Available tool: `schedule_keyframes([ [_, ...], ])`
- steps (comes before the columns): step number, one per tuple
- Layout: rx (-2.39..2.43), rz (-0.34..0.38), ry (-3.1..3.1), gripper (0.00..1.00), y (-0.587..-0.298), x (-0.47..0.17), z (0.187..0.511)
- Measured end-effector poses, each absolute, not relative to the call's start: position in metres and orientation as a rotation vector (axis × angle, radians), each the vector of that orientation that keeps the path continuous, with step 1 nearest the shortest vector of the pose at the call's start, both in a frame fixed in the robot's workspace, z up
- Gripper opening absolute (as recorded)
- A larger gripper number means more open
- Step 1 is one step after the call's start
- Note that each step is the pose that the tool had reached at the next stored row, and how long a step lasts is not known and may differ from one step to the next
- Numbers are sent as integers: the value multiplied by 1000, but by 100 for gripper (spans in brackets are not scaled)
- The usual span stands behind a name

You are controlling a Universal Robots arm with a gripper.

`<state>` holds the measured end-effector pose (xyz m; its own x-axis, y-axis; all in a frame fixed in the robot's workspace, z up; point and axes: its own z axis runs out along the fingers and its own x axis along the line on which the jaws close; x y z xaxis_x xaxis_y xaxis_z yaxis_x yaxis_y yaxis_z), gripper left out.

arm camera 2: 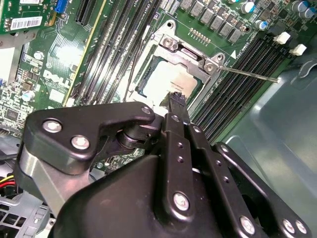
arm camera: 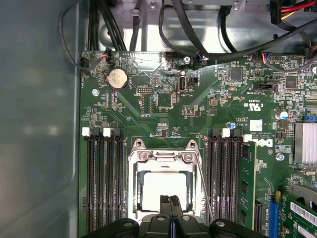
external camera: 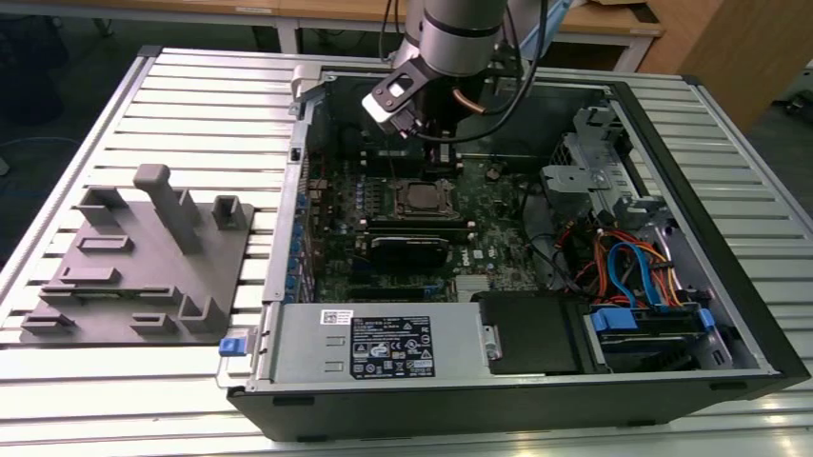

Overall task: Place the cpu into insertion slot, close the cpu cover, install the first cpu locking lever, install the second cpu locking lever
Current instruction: 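Install the first cpu locking lever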

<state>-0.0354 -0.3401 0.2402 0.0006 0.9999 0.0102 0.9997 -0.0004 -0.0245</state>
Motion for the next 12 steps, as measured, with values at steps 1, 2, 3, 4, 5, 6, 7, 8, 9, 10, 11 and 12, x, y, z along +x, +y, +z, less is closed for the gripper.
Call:
schedule_keyframes([
  [1,-2205,15,-2204,11,-340,-35,240],
  [2,-2205,16,-2204,11,-340,-35,241],
  [3,-2205,16,-2204,11,-340,-35,241],
  [4,-2204,16,-2204,11,-340,-35,241],
  [5,-2204,16,-2204,11,-340,-35,241],
  [6,-2204,16,-2204,11,-340,-35,241],
  [7,-2204,16,-2204,11,-340,-35,241],
  [8,-2204,16,-2204,11,-340,-35,241],
  [9,-2204,16,-2204,11,-340,-35,241],
  [10,-2204,16,-2204,11,-340,-35,241],
  [11,-2204,16,-2204,11,-340,-35,241],
  [12,-2204,17,-2204,11,-340,-35,242],
])
